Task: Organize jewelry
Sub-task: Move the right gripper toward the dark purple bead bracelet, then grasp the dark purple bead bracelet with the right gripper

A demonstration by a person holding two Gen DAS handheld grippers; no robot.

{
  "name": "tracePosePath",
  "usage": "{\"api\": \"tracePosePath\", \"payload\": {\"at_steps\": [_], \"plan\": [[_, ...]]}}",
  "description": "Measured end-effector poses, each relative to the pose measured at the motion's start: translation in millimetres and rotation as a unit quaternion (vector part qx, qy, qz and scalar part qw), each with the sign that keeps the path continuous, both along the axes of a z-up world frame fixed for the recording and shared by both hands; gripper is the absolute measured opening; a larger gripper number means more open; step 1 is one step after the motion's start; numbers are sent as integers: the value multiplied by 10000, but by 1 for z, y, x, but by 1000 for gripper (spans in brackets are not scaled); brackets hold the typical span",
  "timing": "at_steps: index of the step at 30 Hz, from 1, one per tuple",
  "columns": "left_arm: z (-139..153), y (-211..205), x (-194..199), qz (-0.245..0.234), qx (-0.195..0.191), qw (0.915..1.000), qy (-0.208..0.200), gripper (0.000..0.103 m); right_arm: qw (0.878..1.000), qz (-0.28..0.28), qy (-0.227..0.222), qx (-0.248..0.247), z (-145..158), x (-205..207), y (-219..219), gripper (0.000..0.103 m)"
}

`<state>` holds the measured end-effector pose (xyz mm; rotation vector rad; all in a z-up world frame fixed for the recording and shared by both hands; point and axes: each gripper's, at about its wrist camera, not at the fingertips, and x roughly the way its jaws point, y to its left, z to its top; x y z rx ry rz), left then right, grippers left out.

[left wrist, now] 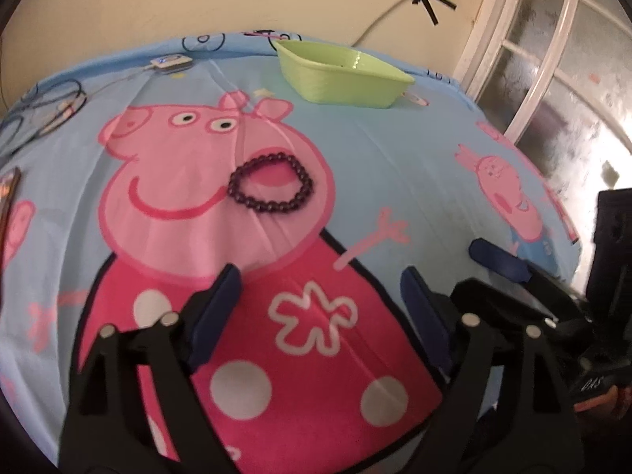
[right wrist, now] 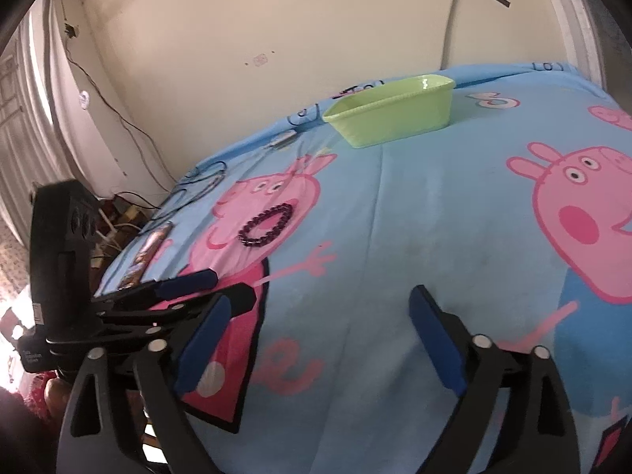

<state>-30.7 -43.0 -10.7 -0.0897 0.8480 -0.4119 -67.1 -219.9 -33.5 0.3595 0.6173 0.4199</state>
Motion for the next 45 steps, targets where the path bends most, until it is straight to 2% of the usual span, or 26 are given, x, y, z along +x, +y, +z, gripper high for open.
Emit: {"api": "tracePosePath", "payload": {"at_steps": [5,8,10,12,14,15,17,19,20,21,26,28,29,30,31,34,38,42,45], "plan": [[-1,10,-3,-69,-366,9993,2,87,9999,97,-55,76,1,-1,0,79],[0,8,-2,-176,-290,9994,54,87,9999,66,-3,-110,5,0,3,79],[3,9,0,-255,-225,9994,79,96,9998,5,-9,-211,11,3,1,79],[8,19,5,-98,-198,9997,48,97,9996,29,-79,-263,17,6,0,76],[17,36,15,40,-379,9993,37,97,9984,138,-145,-527,26,15,3,60],[21,42,21,104,-422,9991,0,97,9973,222,-172,-685,31,22,6,56],[24,49,33,264,-316,9992,-16,97,9952,387,-166,-886,36,37,13,39],[23,52,51,404,-188,9989,108,85,9908,684,-110,-1165,43,60,27,28],[21,53,58,420,-167,9987,218,72,9884,801,-133,-1282,47,69,35,23],[19,51,65,399,-138,9986,306,66,9842,945,-158,-1492,51,79,45,20],[9,31,75,232,326,9987,308,48,9624,1605,42,-2190,45,122,86,2],[8,26,74,260,597,9976,220,41,9541,1817,219,-2371,35,135,96,0],[8,25,75,264,647,9973,215,30,9500,1936,353,-2424,27,140,100,0],[9,24,74,240,652,9973,229,15,9513,1938,256,-2386,26,138,99,0],[9,23,73,212,640,9974,260,7,9509,1987,292,-2357,26,137,97,0],[10,13,69,-8,449,9981,419,7,9568,1969,342,-2112,27,125,81,0],[16,-27,50,-721,116,9960,506,7,9715,1657,469,-1629,22,92,39,0],[16,-75,35,-1450,124,9881,501,7,9845,1028,522,-1323,15,56,-12,0],[9,-100,34,-1734,202,9826,636,7,9908,524,495,-1143,12,35,-45,0]]}}
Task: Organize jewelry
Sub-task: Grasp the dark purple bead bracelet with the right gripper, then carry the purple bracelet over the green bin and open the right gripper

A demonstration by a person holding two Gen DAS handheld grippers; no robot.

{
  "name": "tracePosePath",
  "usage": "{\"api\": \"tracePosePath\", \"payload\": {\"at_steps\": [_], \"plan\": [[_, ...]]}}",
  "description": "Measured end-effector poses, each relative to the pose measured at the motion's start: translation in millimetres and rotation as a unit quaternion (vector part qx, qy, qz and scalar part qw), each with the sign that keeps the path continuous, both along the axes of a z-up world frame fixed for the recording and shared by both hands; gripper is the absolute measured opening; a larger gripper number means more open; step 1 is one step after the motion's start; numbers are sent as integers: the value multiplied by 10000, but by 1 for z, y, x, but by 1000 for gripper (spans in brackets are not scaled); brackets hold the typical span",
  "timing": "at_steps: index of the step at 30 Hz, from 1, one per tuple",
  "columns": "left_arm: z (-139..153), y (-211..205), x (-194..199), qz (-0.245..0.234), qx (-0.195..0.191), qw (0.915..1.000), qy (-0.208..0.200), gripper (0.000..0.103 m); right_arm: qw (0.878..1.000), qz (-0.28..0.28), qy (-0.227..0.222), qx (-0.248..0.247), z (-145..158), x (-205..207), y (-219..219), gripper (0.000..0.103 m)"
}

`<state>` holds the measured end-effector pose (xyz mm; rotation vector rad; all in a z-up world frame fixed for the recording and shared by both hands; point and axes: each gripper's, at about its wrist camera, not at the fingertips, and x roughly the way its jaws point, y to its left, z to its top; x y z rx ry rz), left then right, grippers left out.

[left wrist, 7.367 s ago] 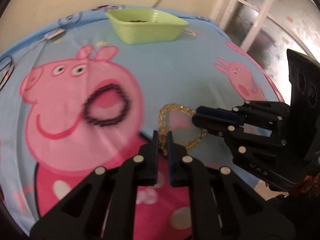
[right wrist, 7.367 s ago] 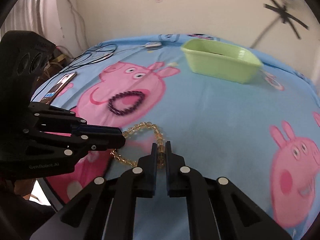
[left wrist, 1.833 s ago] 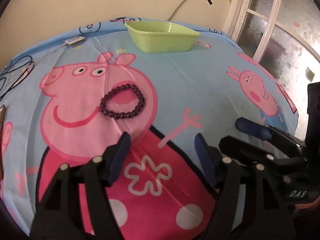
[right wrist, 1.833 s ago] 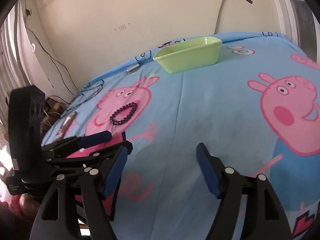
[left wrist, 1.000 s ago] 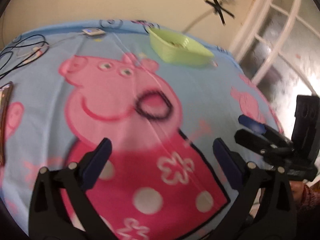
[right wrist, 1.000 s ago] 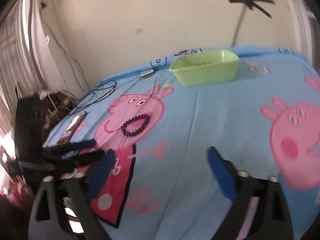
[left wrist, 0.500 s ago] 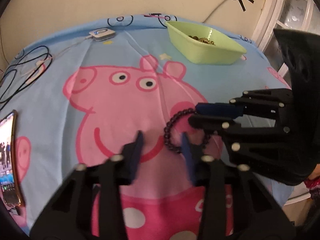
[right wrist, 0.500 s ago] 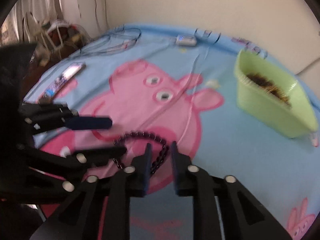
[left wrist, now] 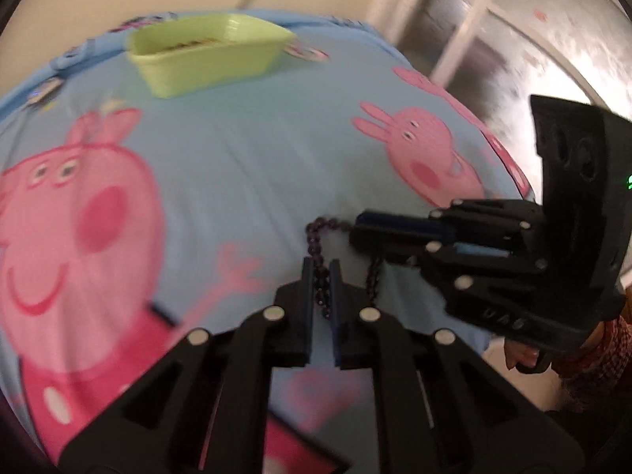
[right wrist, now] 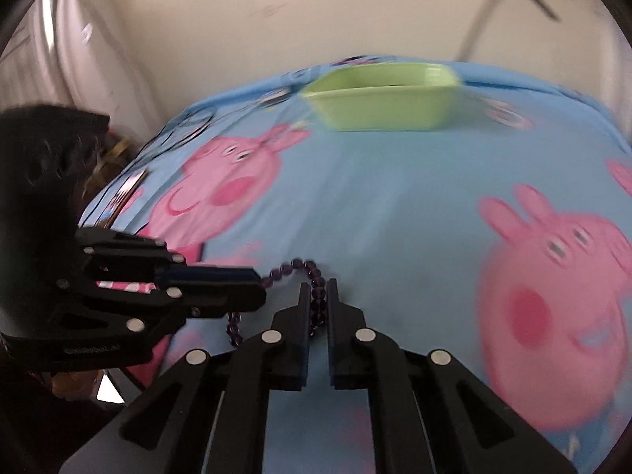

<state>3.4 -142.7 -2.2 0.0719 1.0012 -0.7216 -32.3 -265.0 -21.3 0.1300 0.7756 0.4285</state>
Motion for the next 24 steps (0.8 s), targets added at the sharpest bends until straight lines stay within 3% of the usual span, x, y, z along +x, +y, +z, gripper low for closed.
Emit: {"api": "tracePosePath", "payload": {"at_steps": [5,9,13,19,24], "plan": [[1,-13,3,-10,31,10000,62,7,9987,-415,-19,296,-7,-14,-27,0],[9,-13,11,42,-2,10000,48,7,9990,-300,-115,302,-4,-12,-25,0],[34,-6,30,146,-176,9997,-110,7,9986,-57,-402,351,18,8,-21,0],[84,4,98,484,-407,9957,-684,7,9943,137,-987,377,70,74,-24,0],[100,2,172,839,-302,9918,-911,7,9942,46,-994,416,98,166,-30,0]]}}
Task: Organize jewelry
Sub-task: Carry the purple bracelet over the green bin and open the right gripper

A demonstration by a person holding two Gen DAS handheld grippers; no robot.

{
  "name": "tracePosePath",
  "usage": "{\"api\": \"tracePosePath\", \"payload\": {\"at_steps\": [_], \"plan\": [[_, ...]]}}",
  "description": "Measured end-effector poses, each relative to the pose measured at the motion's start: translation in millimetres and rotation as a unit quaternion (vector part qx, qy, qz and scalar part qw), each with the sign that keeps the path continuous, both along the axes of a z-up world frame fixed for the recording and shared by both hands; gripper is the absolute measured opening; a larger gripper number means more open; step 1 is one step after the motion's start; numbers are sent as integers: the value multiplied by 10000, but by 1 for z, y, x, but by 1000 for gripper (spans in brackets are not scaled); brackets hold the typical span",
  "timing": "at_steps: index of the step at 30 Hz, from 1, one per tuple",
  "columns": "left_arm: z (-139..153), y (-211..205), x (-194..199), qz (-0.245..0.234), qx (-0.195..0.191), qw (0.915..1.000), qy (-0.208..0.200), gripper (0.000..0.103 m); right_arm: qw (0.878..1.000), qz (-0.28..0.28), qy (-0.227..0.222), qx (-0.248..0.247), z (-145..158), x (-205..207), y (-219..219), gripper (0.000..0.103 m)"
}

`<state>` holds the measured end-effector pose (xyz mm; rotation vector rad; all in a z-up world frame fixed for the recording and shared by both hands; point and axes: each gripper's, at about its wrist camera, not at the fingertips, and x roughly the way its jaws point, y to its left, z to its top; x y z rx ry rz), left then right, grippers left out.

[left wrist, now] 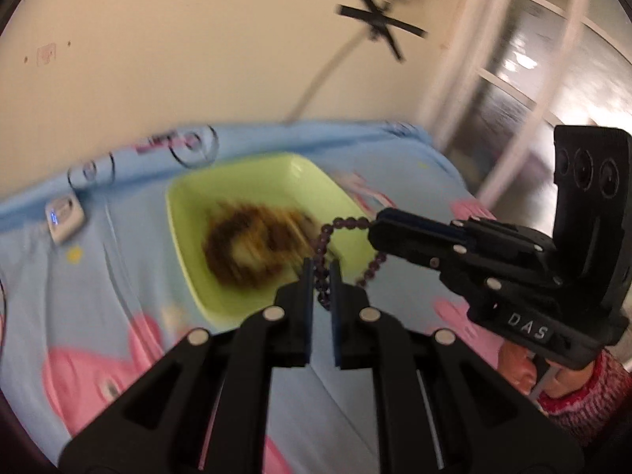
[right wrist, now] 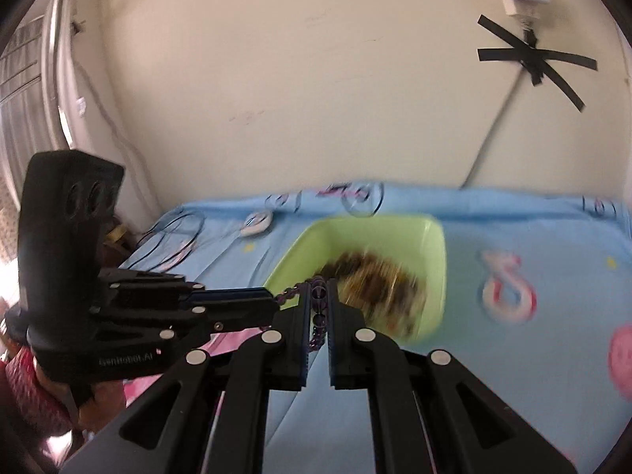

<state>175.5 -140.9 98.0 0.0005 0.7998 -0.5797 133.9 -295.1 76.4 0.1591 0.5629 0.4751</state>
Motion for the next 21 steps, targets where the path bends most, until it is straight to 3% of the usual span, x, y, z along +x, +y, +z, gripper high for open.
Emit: {"api": "tracePosePath", "payload": {"at_steps": [3,5,7,8,11,13,17,21], "plan": [[-8,0,44,271,175,9995,-40,10,9993,-17,334,-134,-6,46,11,0],[-19,-1,67,675,638,9955,-163,21,9972,-201,425,-578,-20,76,24,0],[-24,1,71,883,838,9924,-190,21,9940,-476,343,-919,-28,83,28,12],[-21,7,65,882,712,9933,-213,21,9946,-549,248,-841,-27,77,26,16],[-15,18,39,951,698,9921,-419,23,9973,-711,9,-159,-19,39,9,21],[-14,24,8,955,697,9917,-512,31,9957,-882,-150,252,-17,-4,1,21],[-23,26,-57,887,918,9883,-830,61,9916,-1082,-51,701,-28,-73,3,24],[-38,28,-103,974,1031,9857,-915,73,9889,-1207,262,832,-51,-128,16,29]]}}
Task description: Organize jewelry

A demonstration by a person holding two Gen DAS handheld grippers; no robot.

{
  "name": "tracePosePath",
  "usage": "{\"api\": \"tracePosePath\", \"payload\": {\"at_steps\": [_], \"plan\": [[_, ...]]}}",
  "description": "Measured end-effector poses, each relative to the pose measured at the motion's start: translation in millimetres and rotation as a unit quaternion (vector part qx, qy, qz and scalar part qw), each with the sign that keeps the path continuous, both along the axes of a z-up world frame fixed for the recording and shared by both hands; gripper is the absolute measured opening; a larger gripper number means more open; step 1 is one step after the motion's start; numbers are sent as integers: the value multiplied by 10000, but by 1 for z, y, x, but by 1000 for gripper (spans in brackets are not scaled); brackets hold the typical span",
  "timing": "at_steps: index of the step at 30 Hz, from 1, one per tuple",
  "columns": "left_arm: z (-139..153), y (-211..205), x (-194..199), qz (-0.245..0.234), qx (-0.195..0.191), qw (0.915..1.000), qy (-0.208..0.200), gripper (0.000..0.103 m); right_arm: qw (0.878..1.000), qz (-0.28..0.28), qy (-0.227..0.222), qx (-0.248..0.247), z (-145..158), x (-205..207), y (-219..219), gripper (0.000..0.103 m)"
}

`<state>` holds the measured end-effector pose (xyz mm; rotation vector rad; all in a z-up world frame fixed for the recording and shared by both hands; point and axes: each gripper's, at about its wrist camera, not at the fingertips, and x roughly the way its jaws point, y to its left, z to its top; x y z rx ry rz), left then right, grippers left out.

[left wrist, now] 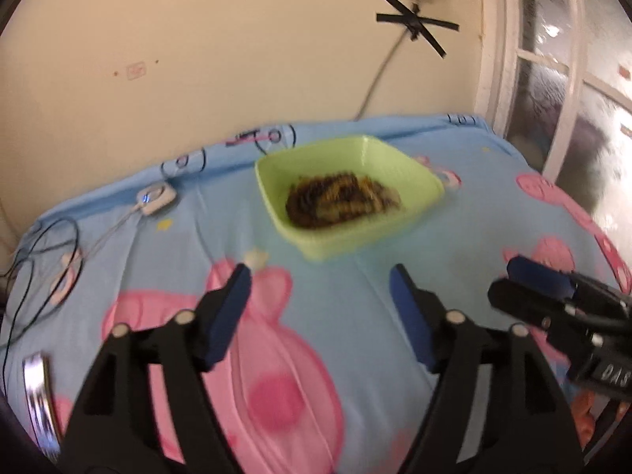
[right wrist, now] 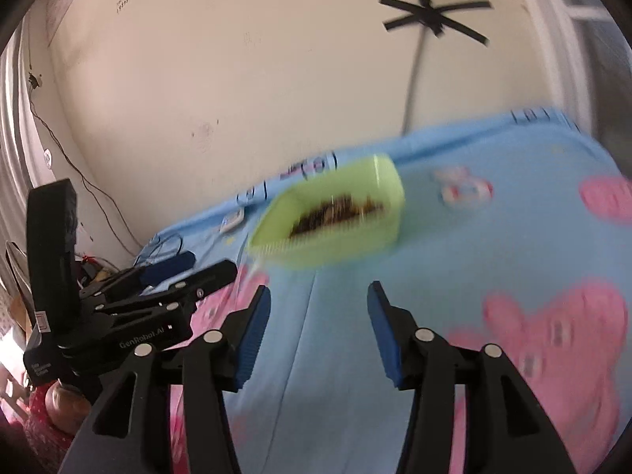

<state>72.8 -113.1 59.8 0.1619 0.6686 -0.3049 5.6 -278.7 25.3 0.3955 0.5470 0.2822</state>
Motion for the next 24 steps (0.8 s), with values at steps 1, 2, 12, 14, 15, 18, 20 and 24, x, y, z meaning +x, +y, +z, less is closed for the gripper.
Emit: {"api": "tracePosePath", "payload": {"at_steps": [1,2,12,14,15,18,20,24], "plan": [[-4,0,-8,-20,-5,9999,105,74,10000,18,69,-11,-6,-11,3,30],[-8,2,-16,-28,-51,9997,225,76,9999,43,126,-19,-10,-16,6,31],[-30,9,-82,105,-38,9984,563,94,9991,31,384,153,-39,-77,19,31],[-33,13,-87,187,-118,9976,652,97,9992,25,369,159,-40,-83,19,31],[-34,15,-89,216,-139,9974,670,97,9992,7,364,148,-41,-86,19,31],[-37,16,-97,424,93,9973,588,97,9993,-9,350,128,-43,-96,20,31],[-38,15,-100,517,234,9969,547,97,9993,-12,363,106,-44,-98,20,32],[-39,17,-105,671,344,9958,515,97,9989,-23,427,201,-48,-99,19,34]]}}
